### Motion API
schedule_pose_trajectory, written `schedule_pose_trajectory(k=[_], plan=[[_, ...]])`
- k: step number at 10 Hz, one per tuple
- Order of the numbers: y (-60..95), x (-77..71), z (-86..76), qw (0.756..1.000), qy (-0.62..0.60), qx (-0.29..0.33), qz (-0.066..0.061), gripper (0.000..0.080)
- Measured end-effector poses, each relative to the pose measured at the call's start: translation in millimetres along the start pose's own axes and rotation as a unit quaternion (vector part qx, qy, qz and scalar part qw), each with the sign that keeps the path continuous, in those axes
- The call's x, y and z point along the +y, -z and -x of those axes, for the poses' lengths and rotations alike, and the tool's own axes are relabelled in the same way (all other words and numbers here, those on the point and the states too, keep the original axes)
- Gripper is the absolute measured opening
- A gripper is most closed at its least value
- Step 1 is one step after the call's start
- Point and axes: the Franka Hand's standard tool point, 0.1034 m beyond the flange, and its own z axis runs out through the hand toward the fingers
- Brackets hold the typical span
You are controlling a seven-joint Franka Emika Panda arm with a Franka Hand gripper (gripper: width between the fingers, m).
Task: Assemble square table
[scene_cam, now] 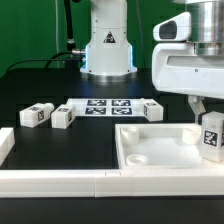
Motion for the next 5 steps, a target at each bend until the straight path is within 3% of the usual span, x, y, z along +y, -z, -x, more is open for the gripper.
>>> schedule_pose_trajectory(k=[1, 3, 4, 5], plan=[[0.0, 0.1, -0.1, 1.000, 0.001, 0.000, 0.000, 0.0287], [-0.1, 0.0, 0.3, 1.000, 0.031, 0.000, 0.000, 0.0523], [0.1, 1.0, -1.2, 0.997, 0.072, -0.001, 0.001, 0.0523], [0.0, 0.7, -0.7, 0.997, 0.075, -0.001, 0.000, 0.0628]])
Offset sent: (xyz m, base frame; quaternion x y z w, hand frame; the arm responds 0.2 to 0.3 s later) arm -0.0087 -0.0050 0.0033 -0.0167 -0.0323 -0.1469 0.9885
